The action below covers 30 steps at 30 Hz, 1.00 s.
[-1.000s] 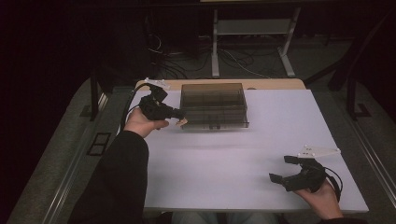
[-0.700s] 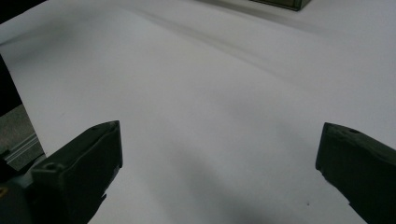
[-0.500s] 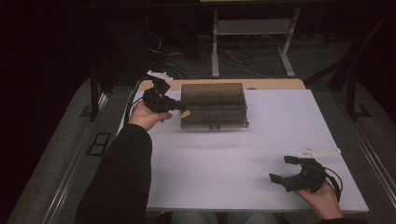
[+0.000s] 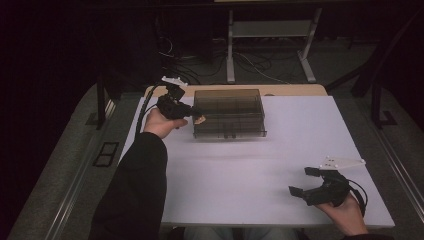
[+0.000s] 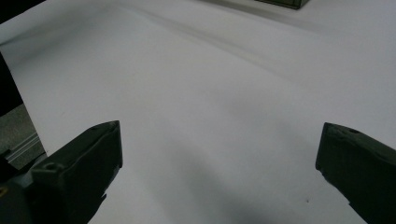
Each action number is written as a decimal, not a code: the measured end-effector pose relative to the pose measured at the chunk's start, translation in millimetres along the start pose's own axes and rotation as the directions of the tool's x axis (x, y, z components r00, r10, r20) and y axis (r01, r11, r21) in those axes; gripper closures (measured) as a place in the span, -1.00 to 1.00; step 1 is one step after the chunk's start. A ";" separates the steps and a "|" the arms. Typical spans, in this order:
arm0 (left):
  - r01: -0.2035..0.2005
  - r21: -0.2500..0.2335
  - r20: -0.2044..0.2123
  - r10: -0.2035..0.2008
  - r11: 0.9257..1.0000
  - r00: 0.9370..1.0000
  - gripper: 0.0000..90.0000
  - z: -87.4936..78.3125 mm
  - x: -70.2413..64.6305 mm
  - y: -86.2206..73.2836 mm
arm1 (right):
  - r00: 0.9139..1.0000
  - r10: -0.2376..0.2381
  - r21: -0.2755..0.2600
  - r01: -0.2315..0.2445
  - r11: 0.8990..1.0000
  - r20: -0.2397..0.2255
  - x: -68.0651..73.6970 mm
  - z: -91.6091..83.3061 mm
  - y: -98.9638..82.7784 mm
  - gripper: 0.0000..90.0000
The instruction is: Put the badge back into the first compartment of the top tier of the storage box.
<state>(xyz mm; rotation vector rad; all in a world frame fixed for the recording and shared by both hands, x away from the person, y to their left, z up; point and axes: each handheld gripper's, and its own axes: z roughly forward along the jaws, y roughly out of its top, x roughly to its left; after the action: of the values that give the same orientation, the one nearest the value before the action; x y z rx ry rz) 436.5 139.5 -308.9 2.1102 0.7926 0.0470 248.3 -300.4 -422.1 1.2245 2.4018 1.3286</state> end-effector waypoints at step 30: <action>0.016 0.043 0.022 -0.017 0.999 1.000 0.93 45.5 12.3 -5.2 | 1.000 -0.013 0.008 0.014 1.000 -0.010 1.1 1.3 -0.9 -1.00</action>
<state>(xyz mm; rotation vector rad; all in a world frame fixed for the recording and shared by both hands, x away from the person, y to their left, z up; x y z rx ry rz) 457.4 116.1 -344.4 2.1405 0.8039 -0.0024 247.7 -299.1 -423.3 1.2043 2.4202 1.3259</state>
